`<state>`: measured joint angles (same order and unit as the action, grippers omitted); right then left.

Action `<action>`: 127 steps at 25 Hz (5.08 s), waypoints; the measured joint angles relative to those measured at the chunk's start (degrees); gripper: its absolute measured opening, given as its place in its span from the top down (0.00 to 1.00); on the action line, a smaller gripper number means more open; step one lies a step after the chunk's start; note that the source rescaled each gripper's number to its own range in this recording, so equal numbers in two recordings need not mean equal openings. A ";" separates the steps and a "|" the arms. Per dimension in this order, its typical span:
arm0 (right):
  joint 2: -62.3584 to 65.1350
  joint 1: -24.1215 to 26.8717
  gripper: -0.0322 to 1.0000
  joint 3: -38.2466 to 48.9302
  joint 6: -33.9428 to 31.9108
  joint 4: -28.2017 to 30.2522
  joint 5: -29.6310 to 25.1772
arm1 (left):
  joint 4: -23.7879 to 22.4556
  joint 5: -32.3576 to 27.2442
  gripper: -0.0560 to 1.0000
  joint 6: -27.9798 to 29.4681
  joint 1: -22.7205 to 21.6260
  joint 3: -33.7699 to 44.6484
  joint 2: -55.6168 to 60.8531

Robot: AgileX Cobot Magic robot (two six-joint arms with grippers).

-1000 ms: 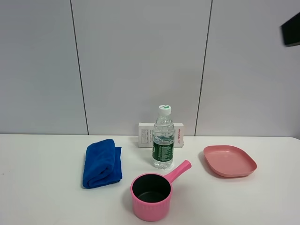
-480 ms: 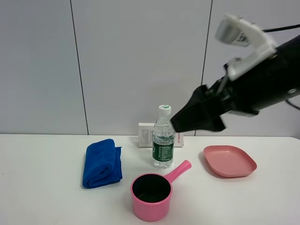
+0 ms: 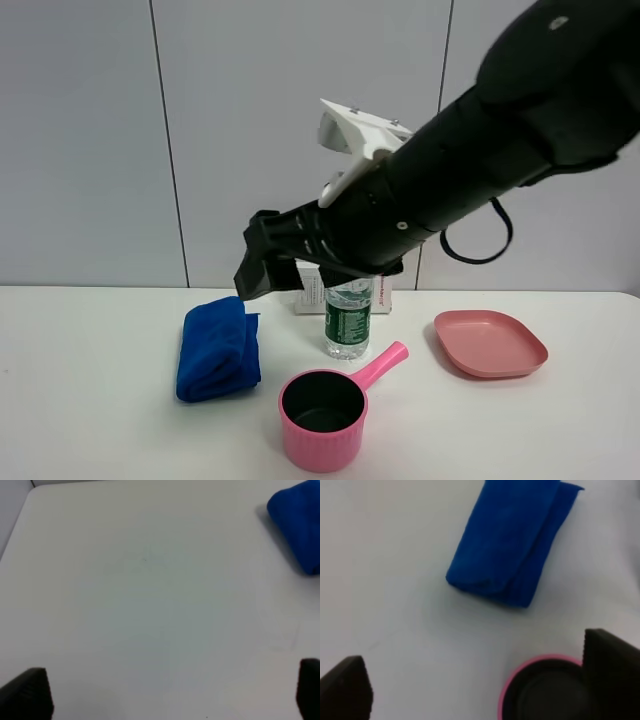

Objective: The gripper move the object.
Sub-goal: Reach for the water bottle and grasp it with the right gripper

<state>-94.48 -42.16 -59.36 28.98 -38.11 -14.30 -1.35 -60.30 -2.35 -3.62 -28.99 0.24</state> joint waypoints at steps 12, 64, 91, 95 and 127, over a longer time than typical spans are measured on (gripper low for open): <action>-7.62 -1.74 0.43 -15.09 -31.12 33.63 -20.11 | 0.00 0.00 0.00 0.00 0.00 0.00 0.00; -0.83 13.83 0.43 9.62 -46.04 72.72 18.41 | 0.00 0.00 0.00 0.00 0.00 0.00 0.00; -8.69 17.99 0.00 9.68 -44.71 67.17 29.48 | 0.00 0.00 0.00 0.00 0.00 0.00 0.00; -9.90 19.00 0.00 9.68 -43.42 65.41 32.82 | 0.00 0.00 0.00 0.00 0.00 0.00 0.00; -18.66 19.04 0.00 8.81 -29.79 54.22 50.93 | 0.00 0.00 0.00 0.00 0.00 0.00 0.00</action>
<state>-113.14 -23.12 -50.55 -0.81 16.11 36.62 -1.35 -60.30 -2.35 -3.62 -28.99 0.24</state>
